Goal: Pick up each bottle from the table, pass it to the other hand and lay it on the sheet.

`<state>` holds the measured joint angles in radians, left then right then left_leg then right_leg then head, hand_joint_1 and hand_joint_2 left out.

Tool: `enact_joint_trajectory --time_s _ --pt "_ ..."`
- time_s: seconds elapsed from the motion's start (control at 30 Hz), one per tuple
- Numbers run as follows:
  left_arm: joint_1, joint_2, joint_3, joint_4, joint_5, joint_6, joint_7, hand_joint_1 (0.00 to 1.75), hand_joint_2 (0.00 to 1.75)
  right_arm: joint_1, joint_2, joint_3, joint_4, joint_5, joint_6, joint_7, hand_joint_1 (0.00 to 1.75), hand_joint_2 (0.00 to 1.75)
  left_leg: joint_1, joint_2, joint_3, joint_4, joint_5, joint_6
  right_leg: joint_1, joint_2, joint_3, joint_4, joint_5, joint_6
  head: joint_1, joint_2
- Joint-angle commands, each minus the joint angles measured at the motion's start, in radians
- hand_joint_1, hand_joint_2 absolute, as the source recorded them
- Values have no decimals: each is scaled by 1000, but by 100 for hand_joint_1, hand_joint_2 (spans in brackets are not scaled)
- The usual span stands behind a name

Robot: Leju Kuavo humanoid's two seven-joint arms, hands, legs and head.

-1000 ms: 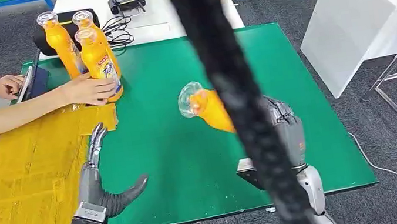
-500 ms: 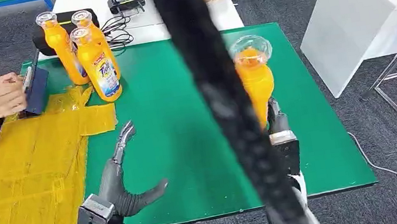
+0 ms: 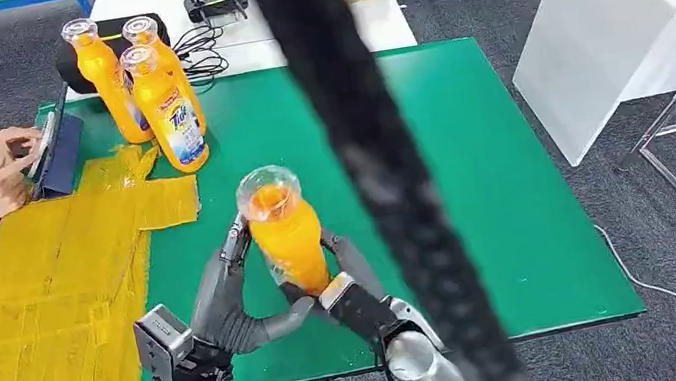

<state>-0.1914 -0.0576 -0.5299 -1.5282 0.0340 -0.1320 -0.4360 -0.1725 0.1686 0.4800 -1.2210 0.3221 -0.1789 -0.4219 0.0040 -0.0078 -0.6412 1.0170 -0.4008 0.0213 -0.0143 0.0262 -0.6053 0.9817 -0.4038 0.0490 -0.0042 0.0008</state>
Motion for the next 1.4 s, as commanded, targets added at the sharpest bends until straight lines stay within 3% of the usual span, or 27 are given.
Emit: enact_joint_trajectory --time_s 0.03,0.27,0.3,0.33,1.0,1.03,1.07,1.1,1.13,1.27,1.4 --pt "-65 8 -30 110 16 -9 18 0 175 -61 -32 169 149 116 -43 -7 175 175 0 1 5 -1 -1 -1 0 -2 5 -1 -1 -2 0 0" --pt "-77 -6 2 154 48 -3 36 0 175 -44 -42 196 140 171 -67 -2 175 175 -1 0 5 -1 -1 -1 0 -3 5 -1 -2 -2 0 0" --pt "-77 -7 5 157 50 -1 38 10 175 -43 -42 195 139 171 -67 -2 175 175 0 0 3 -1 -1 -1 1 -3 4 -1 -1 -2 0 0" --pt "-77 -10 13 162 47 11 38 175 175 -40 -43 192 135 170 -69 -2 175 175 0 0 2 -1 -1 -1 0 -2 2 -1 -1 -1 0 0" --pt "-69 -11 29 172 -9 86 19 175 175 1 -41 121 26 116 -119 -30 175 175 0 -1 4 -1 -2 -1 1 -4 4 0 -3 -2 0 0" --pt "-65 -6 36 162 -16 100 13 175 175 20 -42 91 -20 75 -130 -46 161 175 0 -1 3 -1 -1 -1 0 -3 2 0 -2 -2 0 0" --pt "-61 1 43 150 -19 107 11 175 175 34 -48 72 -63 53 -135 -52 75 175 0 -1 1 0 -1 -1 0 -3 1 0 -1 -1 0 0" --pt "-57 9 57 136 -25 125 7 175 175 54 -51 46 -119 33 -158 -65 0 175 0 -1 0 0 -1 -1 0 -3 0 0 -1 -1 0 0" --pt "-53 24 75 115 -35 141 6 175 175 79 -65 23 -196 22 -171 -67 0 175 0 -2 6 0 -3 -2 0 -6 5 1 -4 -3 0 0" --pt "-57 80 159 59 -137 218 7 175 175 161 -91 -73 -428 -43 -180 -76 0 175 0 1 -1 1 -1 -1 1 -2 -2 1 -1 -2 -1 0" --pt "-72 113 230 44 -169 187 40 175 175 202 -96 -133 -524 -71 -168 -76 0 175 0 0 -2 0 -1 -1 0 -2 -3 1 -1 -1 0 0"
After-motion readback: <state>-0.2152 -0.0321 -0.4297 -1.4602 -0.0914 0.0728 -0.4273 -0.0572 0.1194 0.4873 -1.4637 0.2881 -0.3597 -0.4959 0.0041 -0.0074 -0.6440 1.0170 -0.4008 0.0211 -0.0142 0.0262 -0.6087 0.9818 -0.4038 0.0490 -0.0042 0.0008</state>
